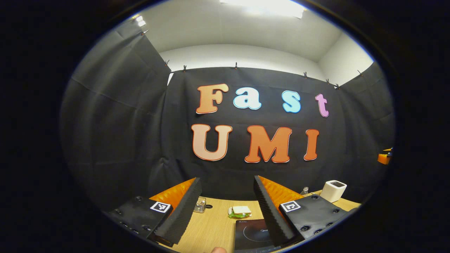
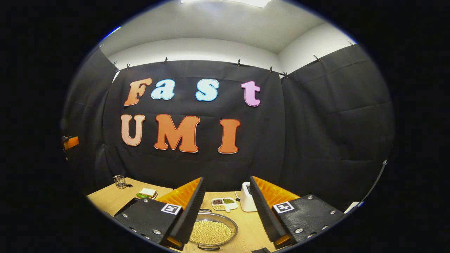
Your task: First push the handle of the pot to place it horizontally, then grasp the pot with both hands and set it on the induction cooktop.
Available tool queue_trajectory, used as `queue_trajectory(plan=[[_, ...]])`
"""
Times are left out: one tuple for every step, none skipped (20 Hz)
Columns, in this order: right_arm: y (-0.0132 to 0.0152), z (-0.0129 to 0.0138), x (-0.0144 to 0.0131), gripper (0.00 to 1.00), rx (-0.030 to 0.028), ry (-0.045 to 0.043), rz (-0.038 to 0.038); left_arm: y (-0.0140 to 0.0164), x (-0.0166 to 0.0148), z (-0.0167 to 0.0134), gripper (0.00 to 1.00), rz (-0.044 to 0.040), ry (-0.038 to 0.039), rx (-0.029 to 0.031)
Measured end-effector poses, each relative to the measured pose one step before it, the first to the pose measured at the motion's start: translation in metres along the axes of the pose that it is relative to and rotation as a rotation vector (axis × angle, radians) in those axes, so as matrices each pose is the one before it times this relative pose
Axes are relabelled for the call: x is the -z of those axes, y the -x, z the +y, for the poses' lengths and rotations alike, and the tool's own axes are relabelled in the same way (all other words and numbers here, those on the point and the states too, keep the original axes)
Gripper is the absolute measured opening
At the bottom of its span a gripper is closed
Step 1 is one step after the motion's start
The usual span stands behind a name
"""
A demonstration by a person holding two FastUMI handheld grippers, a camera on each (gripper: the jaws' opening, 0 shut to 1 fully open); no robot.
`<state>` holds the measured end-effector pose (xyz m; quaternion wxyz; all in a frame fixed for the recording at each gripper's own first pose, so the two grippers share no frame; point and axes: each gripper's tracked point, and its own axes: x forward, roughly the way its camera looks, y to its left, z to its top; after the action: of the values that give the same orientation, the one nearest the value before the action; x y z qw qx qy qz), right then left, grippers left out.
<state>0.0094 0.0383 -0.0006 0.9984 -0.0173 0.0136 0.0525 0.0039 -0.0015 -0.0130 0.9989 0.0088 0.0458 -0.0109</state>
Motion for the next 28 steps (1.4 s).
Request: queue_trajectory(plan=[[-0.00066,0.00442,0.0031,0.72,-0.01516,-0.00856,0.00515,-0.00063,-0.00027,0.00002,0.99,-0.00202,-0.00372,-0.001],[-0.00105,0.00199,0.00618,0.67,-0.01057,-0.00711,0.01038,0.00026,-0.00053,0.00039,0.99,-0.00111,-0.00364,-0.00085],[-0.00089,0.00139,0.00678,0.56,-0.00436,-0.00123,0.01549,0.00088,0.00156,-0.0009,0.99,0.0,-0.00282,-0.00003],[-0.00157,0.00197,0.00881,0.5,-0.0028,0.00537,0.01887,0.00019,0.00059,-0.00087,0.99,0.00061,-0.00148,0.00163],[-0.00196,0.00217,0.00811,0.4,-0.00329,0.00838,0.01963,-0.00026,0.00134,-0.00056,0.99,0.00175,-0.00025,0.00202],[-0.00019,0.0029,0.0101,0.36,-0.00541,0.01045,0.02294,-0.0004,0.00059,-0.00053,0.98,0.00112,0.00102,0.00178],[-0.00038,0.00391,0.00872,0.28,-0.00523,0.00761,0.01693,0.00018,0.00093,-0.00069,0.99,0.00129,-0.00002,0.00248],[-0.00105,0.00452,0.0098,0.25,-0.00848,0.01053,0.01855,-0.00052,0.00029,0.00039,0.99,0.00068,-0.0012,0.00009],[-0.00139,0.0054,0.00932,0.18,-0.00822,0.00849,0.01842,-0.00115,0.00159,0.00002,0.99,0.00094,-0.00207,-0.00065],[-0.00056,0.00517,0.01131,0.15,-0.01026,0.00702,0.02013,-0.00053,0.00046,0.00065,0.99,0.00222,-0.00163,-0.00131],[-0.00108,0.00535,0.01054,0.1,-0.01246,0.00424,0.01933,-0.00016,0.00101,-0.00005,0.99,0.00199,-0.0005,-0.00008],[-0.00162,0.00666,0.01074,0.07,-0.01312,0.00503,0.02164,0.00019,0.00006,-0.00073,0.99,-0.00037,0.00144,-0.00111],[-0.00164,0.0068,0.01171,0.02,-0.01106,0.00039,0.0211,0.00033,0.00038,0.00026,0.99,-0.00115,0.00005,-0.00158],[-0.00175,0.00597,0.01357,0.0,-0.01626,0.00064,0.02322,0.00153,-0.00001,-0.00066,0.99,-0.003,-0.00049,0.00083],[-0.00133,0.00603,0.01412,0.0,-0.01644,0.00162,0.02699,0.00015,-0.00026,-0.00095,0.99,-0.00117,-0.0009,0.00245],[-0.00158,0.00605,0.01402,0.0,-0.01367,-0.00185,0.02666,0.00143,0.0007,-0.00115,0.99,0.00012,-0.00158,0.00289],[-0.00242,0.00562,0.01238,0.0,-0.0129,-0.00224,0.02558,0.00114,0.00057,-0.00048,0.99,0.00005,-0.00273,0.00229],[-0.00274,0.00623,0.01376,0.0,-0.01185,-0.00289,0.02379,0.00104,-0.00096,-0.00051,0.98,-0.00128,-0.00362,0.00119],[-0.00244,0.00636,0.01136,0.0,-0.01374,-0.00468,0.02481,0.00119,-0.0007,0.00121,0.98,-0.00378,-0.00341,-0.00046],[-0.0041,0.00391,0.01155,0.0,-0.01249,-0.00845,0.02342,0.0026,-0.00127,0.00024,0.99,-0.0048,-0.00382,-0.00292],[-0.00376,0.00513,0.01165,0.0,-0.01328,-0.00996,0.02304,-0.00018,-0.00003,0.00037,0.99,-0.00376,-0.00341,-0.00418],[-0.00345,0.00748,0.01446,0.0,-0.01277,-0.00934,0.02762,0.00104,-0.00161,0.00177,0.99,-0.00336,-0.00244,-0.00351],[-0.00459,0.00479,0.01257,0.0,-0.01264,-0.00892,0.02868,0.00041,-0.00055,0.00109,0.99,-0.00265,-0.00069,-0.00197],[-0.00505,0.00426,0.01254,0.0,-0.00944,-0.00981,0.02973,0.00047,-0.00025,-0.00001,0.98,-0.00213,0.00068,-0.00111],[-0.00384,0.00388,0.01063,0.0,-0.01084,-0.00747,0.02703,0.00092,0.00043,0.00034,0.99,-0.00061,0.00075,-0.00046],[-0.00427,0.00334,0.0102,0.0,-0.0066,-0.00578,0.0234,0.00029,0.00059,0.00001,0.99,-0.00051,-0.00033,-0.00014],[-0.00443,0.00214,0.00832,0.0,-0.00475,-0.00264,0.02323,0.00074,-0.00036,0.00079,0.99,-0.00111,-0.00172,-0.00156],[-0.0053,0.00194,0.00958,0.0,-0.00384,-0.00243,0.02066,0.00058,0.00005,0.00083,0.99,-0.00088,-0.003,-0.00358]])
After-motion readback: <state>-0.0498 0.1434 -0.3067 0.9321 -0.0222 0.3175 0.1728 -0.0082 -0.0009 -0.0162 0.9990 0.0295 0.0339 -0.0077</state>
